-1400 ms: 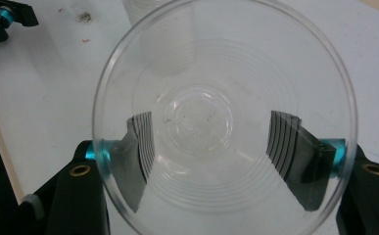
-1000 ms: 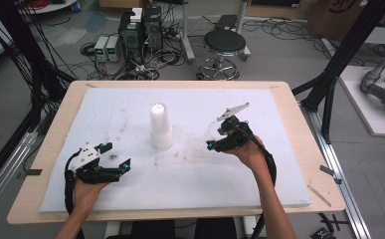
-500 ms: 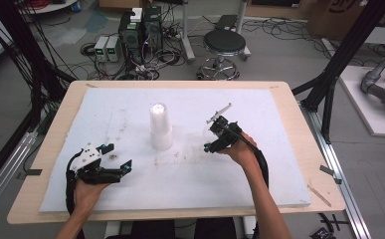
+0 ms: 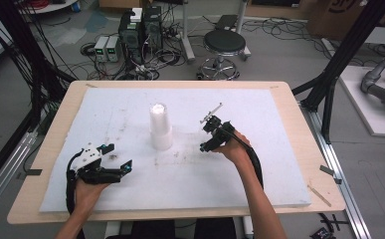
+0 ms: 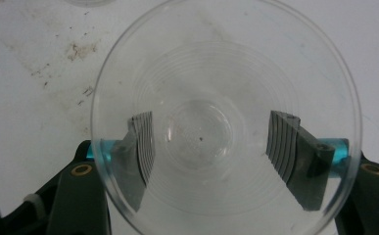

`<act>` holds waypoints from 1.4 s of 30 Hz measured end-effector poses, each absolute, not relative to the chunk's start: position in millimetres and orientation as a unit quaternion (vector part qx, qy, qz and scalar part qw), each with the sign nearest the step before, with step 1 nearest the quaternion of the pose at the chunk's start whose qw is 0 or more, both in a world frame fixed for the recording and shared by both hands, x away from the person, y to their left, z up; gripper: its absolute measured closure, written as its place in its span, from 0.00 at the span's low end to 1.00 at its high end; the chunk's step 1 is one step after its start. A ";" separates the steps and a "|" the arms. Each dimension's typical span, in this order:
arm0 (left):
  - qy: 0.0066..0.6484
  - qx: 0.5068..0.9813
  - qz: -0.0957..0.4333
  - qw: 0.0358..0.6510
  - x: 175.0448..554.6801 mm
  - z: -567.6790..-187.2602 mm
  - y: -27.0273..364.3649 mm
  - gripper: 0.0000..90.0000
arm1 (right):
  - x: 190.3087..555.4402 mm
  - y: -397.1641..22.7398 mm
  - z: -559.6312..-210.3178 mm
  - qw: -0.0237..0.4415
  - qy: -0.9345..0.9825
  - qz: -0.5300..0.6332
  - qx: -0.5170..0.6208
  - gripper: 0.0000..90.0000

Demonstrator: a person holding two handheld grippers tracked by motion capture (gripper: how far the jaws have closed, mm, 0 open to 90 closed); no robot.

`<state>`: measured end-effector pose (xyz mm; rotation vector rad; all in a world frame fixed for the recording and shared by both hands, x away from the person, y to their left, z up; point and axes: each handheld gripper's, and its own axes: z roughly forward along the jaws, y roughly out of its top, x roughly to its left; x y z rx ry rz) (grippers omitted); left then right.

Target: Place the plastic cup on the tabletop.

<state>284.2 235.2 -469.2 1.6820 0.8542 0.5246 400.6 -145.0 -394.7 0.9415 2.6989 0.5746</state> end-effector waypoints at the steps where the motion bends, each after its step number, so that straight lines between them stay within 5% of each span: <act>1: 0.362 0.712 0.223 0.559 284.1 -469.2 235.2 0.08 | 401.3 -144.4 -395.4 0.114 0.920 0.195 0.320 0.40; 28: 0.363 0.710 0.223 0.560 283.9 -469.5 235.4 0.07 | 397.2 -154.0 -413.1 0.114 0.908 0.225 0.334 0.22; 42: 0.367 0.703 0.217 0.569 284.0 -470.3 238.2 0.08 | 353.0 -197.5 -418.2 0.157 0.859 0.360 0.329 0.21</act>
